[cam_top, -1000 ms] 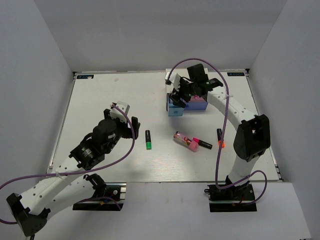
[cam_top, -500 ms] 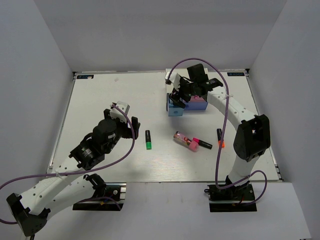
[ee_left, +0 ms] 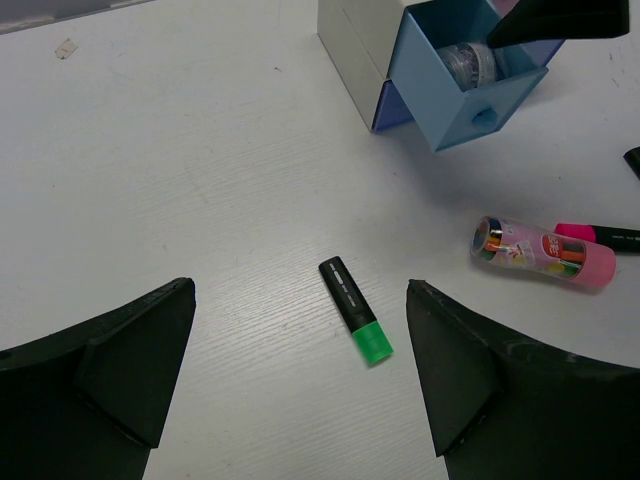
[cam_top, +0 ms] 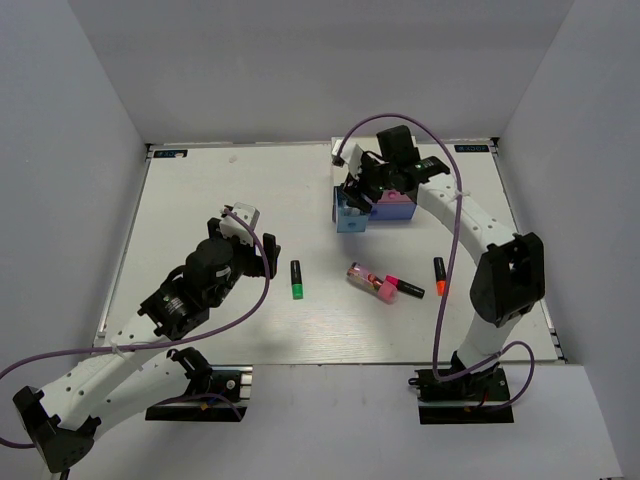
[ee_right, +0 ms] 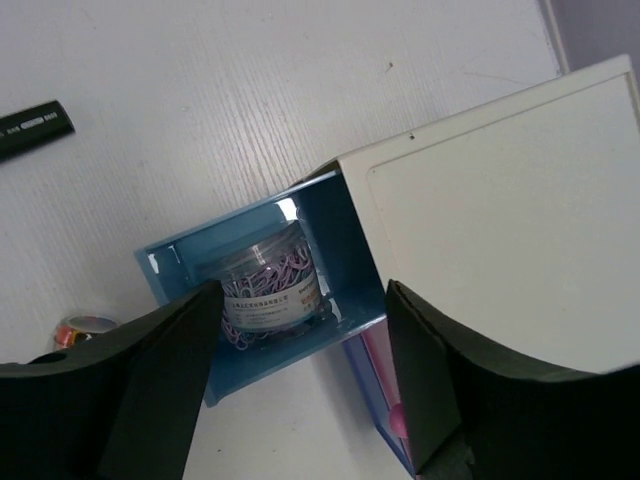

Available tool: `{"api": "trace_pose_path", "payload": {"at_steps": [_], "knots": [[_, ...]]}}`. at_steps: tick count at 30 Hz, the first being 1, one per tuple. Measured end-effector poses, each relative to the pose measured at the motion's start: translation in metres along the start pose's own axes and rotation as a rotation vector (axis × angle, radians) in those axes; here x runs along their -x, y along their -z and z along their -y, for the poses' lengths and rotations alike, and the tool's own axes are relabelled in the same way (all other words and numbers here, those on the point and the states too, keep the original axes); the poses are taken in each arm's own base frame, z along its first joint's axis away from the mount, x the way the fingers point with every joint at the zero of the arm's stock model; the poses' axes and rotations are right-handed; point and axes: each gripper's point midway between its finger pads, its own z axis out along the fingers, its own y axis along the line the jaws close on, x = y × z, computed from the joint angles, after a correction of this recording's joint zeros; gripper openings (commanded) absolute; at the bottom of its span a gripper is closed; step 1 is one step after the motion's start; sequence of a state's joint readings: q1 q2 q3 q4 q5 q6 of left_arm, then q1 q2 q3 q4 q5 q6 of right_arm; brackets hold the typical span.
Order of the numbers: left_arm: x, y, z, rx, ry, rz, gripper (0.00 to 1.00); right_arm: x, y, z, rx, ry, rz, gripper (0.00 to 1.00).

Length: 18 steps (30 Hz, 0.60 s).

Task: Sort the stationery into containers
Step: Place the stationery in the drawer, then close the drawer in the storage box.

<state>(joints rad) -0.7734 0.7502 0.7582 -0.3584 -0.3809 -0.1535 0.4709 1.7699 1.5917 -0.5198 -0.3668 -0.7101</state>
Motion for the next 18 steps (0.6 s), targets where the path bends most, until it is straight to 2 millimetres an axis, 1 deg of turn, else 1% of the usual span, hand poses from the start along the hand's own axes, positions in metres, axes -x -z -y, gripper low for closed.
{"api": "trace_pose_path", "payload": {"at_steps": [1, 3, 4, 6, 7, 8, 10, 11, 12, 15, 18], "knots": [[0.000, 0.000, 0.000, 0.000, 0.000, 0.000, 0.97, 0.003, 0.004, 0.001, -0.008, 0.004, 0.010, 0.60], [0.000, 0.000, 0.000, 0.000, 0.000, 0.000, 0.97, 0.011, 0.014, 0.000, -0.023, 0.016, 0.037, 0.46], [0.000, 0.000, 0.000, 0.000, 0.000, 0.000, 0.97, 0.016, 0.021, -0.002, -0.029, 0.025, 0.052, 0.30], [0.000, 0.000, 0.000, 0.000, 0.000, 0.000, 0.97, 0.025, 0.034, -0.006, -0.036, 0.042, 0.085, 0.16], [0.000, 0.000, 0.000, 0.000, 0.000, 0.000, 0.97, 0.030, 0.041, -0.008, -0.039, 0.055, 0.101, 0.12], [0.000, 0.000, 0.000, 0.000, 0.000, 0.000, 0.97, 0.033, 0.047, -0.011, -0.038, 0.073, 0.118, 0.06], [0.000, 0.000, 0.000, 0.000, 0.000, 0.000, 0.97, 0.035, 0.057, -0.021, -0.021, 0.107, 0.139, 0.04], [0.000, 0.000, 0.000, 0.000, 0.000, 0.000, 0.97, 0.034, 0.060, -0.027, -0.006, 0.130, 0.142, 0.01], [0.000, 0.000, 0.000, 0.000, 0.000, 0.000, 0.97, 0.030, 0.060, -0.033, 0.012, 0.147, 0.140, 0.01], [0.000, 0.000, 0.000, -0.001, 0.000, 0.000, 0.97, 0.006, 0.053, -0.054, 0.098, 0.183, 0.092, 0.00], [0.000, 0.000, 0.001, -0.004, 0.000, -0.001, 0.97, -0.024, 0.036, -0.068, 0.185, 0.180, 0.014, 0.00]]}}
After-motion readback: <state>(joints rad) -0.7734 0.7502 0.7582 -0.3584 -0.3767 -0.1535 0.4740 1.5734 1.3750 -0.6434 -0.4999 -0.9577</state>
